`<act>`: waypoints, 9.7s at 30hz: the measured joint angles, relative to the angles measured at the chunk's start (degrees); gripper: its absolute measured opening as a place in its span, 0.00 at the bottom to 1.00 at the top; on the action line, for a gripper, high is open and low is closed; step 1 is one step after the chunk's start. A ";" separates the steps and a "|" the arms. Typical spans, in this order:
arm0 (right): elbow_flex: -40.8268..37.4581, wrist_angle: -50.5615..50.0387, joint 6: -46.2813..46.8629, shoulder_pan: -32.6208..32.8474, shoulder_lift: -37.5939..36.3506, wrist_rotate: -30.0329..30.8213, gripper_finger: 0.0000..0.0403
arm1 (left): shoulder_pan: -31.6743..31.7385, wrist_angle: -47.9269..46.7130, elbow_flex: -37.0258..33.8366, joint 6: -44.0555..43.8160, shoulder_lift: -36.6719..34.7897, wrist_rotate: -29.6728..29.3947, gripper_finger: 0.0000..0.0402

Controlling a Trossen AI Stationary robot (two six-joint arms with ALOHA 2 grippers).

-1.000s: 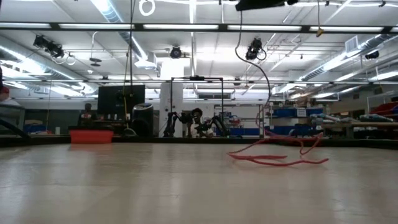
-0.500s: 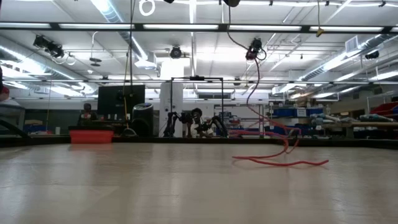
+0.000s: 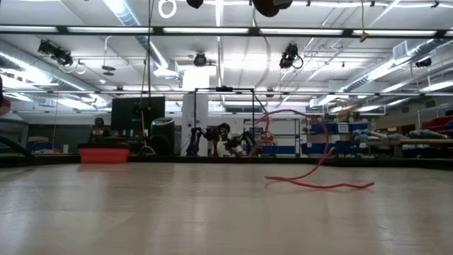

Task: Coil cords
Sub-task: Coil the red wire onto the spool

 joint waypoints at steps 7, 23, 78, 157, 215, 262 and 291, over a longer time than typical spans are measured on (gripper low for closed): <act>0.07 -5.86 5.56 2.27 -2.32 2.01 0.00 | -0.35 -2.69 -0.01 5.85 -2.11 -1.34 0.01; 0.05 -10.34 8.71 3.13 -4.78 0.15 0.00 | -1.46 -6.96 0.01 10.78 -2.61 -1.44 0.01; -17.83 -12.47 49.55 1.99 -4.43 -5.84 0.14 | -2.93 -2.42 -0.10 8.30 -3.01 0.84 0.01; -33.68 25.56 34.73 -1.63 -4.34 -4.02 0.00 | 1.04 29.31 -0.07 6.53 9.97 7.24 0.01; -20.91 -17.63 50.51 10.25 -18.48 -0.69 0.12 | 5.19 61.84 -20.64 5.27 13.17 29.02 0.01; -22.95 8.20 34.47 6.07 -15.90 -13.89 0.12 | 8.28 38.63 -11.24 5.17 12.70 54.99 0.01; -23.01 7.81 32.06 9.04 -18.08 -7.38 0.00 | 7.91 28.16 -11.02 2.73 4.94 52.65 0.29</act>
